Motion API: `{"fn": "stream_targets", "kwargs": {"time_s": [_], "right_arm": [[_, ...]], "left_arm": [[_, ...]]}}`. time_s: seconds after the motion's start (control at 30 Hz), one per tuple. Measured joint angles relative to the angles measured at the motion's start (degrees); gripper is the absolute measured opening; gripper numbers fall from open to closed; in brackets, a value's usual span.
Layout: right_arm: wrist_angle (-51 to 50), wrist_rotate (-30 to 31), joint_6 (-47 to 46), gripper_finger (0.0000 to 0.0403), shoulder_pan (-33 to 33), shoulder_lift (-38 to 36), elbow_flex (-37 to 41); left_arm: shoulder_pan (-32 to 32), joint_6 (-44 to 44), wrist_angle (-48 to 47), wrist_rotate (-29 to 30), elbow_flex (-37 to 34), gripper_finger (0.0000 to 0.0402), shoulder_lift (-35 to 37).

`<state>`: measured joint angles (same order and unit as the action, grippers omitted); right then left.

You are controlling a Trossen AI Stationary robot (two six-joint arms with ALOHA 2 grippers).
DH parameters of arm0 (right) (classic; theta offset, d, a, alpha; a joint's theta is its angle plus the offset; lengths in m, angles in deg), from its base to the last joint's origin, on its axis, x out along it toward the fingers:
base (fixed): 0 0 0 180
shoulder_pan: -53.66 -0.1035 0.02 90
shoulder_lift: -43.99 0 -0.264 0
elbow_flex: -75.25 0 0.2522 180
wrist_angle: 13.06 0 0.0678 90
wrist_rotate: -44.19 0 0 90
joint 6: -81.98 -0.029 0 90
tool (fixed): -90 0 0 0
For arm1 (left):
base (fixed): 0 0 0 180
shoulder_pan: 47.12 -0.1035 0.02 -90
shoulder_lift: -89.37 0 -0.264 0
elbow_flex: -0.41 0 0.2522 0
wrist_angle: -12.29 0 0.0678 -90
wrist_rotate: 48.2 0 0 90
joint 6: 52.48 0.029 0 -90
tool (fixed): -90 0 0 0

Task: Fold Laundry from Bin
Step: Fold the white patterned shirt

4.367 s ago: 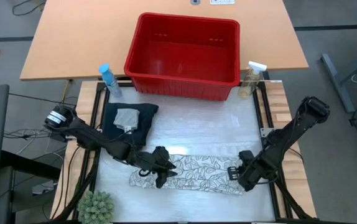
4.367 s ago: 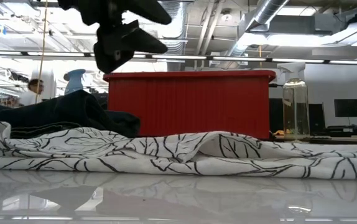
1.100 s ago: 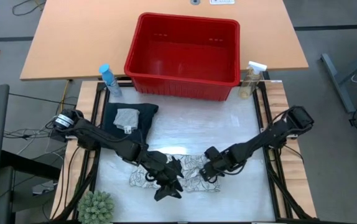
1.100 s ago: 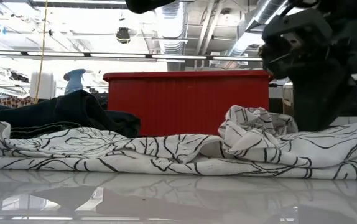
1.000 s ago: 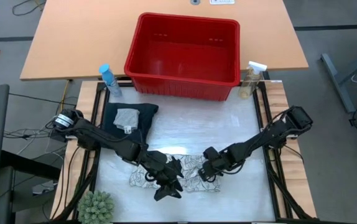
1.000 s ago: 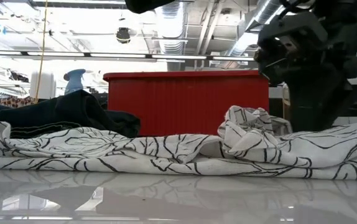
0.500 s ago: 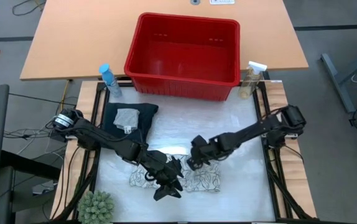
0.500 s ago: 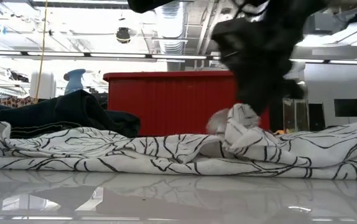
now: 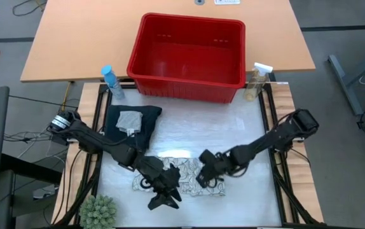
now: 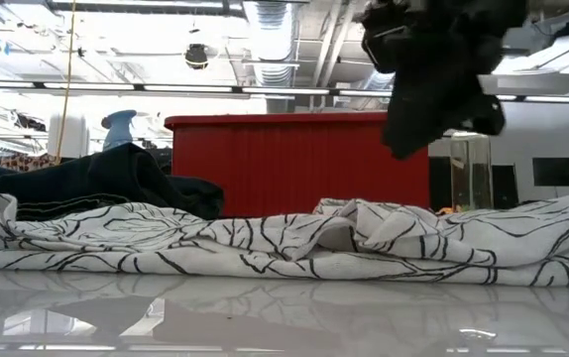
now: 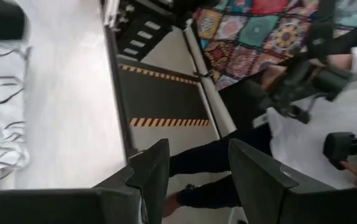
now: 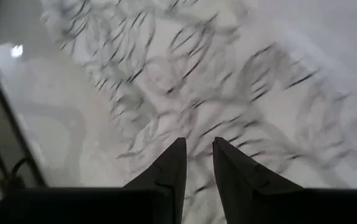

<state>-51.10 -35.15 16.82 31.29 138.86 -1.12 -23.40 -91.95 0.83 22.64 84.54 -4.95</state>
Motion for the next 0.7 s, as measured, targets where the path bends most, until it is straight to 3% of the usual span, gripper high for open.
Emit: {"fn": "stream_targets", "kwargs": {"time_s": [0.4, 0.7], "right_arm": [[5.1, 0.0, -9.0, 0.0099, -7.0, 8.0, -0.2], [3.0, -0.1, -7.1, 0.007, -7.7, 12.1, -5.4]], "left_arm": [[1.4, 1.6, -3.7, 5.1, 0.0, 0.0155, 5.0], [3.0, 1.4, -5.2, 6.4, 0.0, 0.0155, 5.6]]}}
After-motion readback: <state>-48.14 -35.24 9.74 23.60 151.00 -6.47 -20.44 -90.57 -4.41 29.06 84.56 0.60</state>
